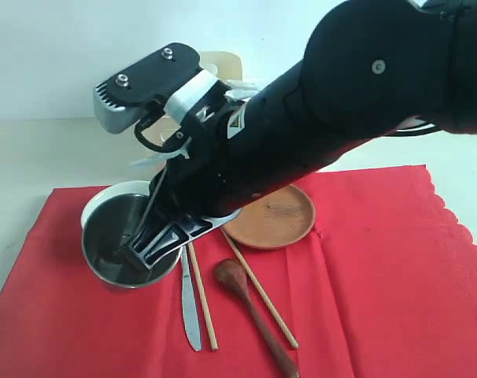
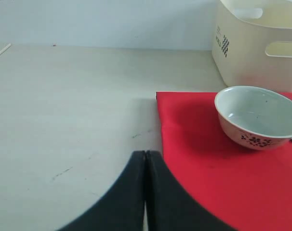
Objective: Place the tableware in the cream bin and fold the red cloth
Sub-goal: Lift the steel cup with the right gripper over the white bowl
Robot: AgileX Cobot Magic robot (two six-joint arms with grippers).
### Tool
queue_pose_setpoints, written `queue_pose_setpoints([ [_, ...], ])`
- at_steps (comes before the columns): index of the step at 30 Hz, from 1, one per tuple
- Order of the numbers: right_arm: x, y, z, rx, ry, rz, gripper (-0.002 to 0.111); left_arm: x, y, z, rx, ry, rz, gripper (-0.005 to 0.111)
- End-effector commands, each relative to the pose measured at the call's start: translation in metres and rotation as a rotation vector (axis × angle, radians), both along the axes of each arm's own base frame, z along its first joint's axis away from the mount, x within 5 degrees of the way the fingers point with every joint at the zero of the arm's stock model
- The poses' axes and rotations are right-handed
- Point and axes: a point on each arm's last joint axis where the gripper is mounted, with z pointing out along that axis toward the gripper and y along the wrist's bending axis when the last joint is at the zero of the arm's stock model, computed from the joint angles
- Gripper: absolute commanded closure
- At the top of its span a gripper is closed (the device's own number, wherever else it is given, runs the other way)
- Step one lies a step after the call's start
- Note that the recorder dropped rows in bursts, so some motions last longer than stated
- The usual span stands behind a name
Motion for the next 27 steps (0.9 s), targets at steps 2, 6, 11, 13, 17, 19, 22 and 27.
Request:
queue_pose_setpoints([
  [2,0.003,0.000,0.007,0.040,-0.063,-0.017,0.108,0.000,0.000,0.001,-0.001,-0.016,-0.001,0.107],
  [6,0.006,0.002,0.010,0.071,-0.096,-0.033,0.108,0.000,0.000,0.001,-0.001,-0.016,-0.001,0.107],
  [11,0.009,0.002,0.012,0.086,-0.133,-0.040,0.108,0.000,0.000,0.001,-0.001,-0.016,-0.001,0.107],
  [13,0.010,0.003,0.013,0.098,-0.147,-0.047,0.108,0.000,0.000,0.001,-0.001,-0.016,-0.001,0.107],
  [17,0.012,0.004,0.016,0.128,-0.179,-0.063,0.108,0.000,0.000,0.001,-0.001,-0.016,-0.001,0.107],
  [19,0.013,0.004,0.017,0.138,-0.189,-0.068,0.108,0.000,0.000,0.001,-0.001,-0.016,-0.001,0.107],
  [22,0.014,0.005,0.019,0.150,-0.202,-0.075,0.108,0.000,0.000,0.001,-0.001,-0.016,-0.001,0.107],
  [27,0.018,0.004,0.022,0.169,-0.247,-0.085,0.108,0.000,0.000,0.001,-0.001,-0.016,-0.001,0.107],
])
